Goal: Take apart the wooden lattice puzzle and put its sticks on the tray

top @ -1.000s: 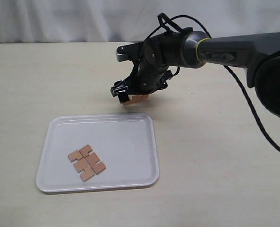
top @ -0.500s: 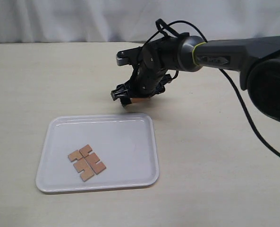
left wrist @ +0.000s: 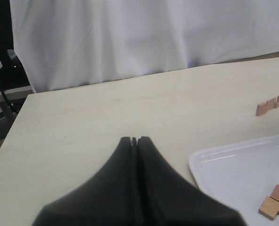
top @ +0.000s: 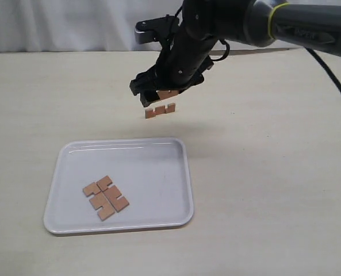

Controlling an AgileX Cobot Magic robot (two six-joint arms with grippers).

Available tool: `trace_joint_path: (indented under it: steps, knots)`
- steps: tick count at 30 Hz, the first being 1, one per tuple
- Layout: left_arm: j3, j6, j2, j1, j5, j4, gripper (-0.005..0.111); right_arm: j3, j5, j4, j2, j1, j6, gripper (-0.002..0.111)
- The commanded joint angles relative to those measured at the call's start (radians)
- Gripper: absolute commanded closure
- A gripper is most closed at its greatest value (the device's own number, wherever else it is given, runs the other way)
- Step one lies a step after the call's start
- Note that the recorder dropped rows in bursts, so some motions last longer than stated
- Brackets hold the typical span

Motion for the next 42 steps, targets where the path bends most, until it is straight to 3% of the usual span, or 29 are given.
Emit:
trace_joint_path:
  steps: [1,5,11,16,21,24,26,30,33,42]
  knots:
    - [0.003,0.005,-0.002,0.010,-0.009,-0.002,0.107,0.082,0.037,0.073,-0.060,0.072,-0.189,0.104]
    - [0.003,0.005,-0.002,0.010,-0.009,-0.002,0.107,0.198,-0.062,0.073,-0.094,0.158,-0.242,0.104]
    - [0.003,0.005,-0.002,0.010,-0.009,-0.002,0.107,0.407,-0.410,0.071,-0.101,0.267,-0.388,0.104]
    - [0.003,0.005,-0.002,0.010,-0.009,-0.002,0.107,0.515,-0.654,0.074,-0.101,0.279,-0.325,0.104]
    - [0.003,0.005,-0.002,0.010,-0.009,-0.002,0.107,0.541,-0.707,0.074,-0.099,0.265,-0.270,0.101]
    - [0.003,0.005,-0.002,0.010,-0.009,-0.002,0.107,0.542,-0.688,0.074,-0.096,0.263,-0.270,0.084]
    - [0.003,0.005,-0.002,0.010,-0.009,-0.002,0.107,0.542,-0.670,0.074,-0.095,0.263,-0.258,0.067]
    - [0.003,0.005,-0.002,0.010,-0.009,-0.002,0.107,0.542,-0.660,0.074,-0.093,0.263,-0.222,0.020]
    - [0.003,0.005,-0.002,0.010,-0.009,-0.002,0.107,0.541,-0.641,0.074,-0.093,0.263,-0.222,0.000]
    - [0.003,0.005,-0.002,0.010,-0.009,-0.002,0.107,0.469,-0.584,0.074,-0.117,0.250,-0.198,-0.002]
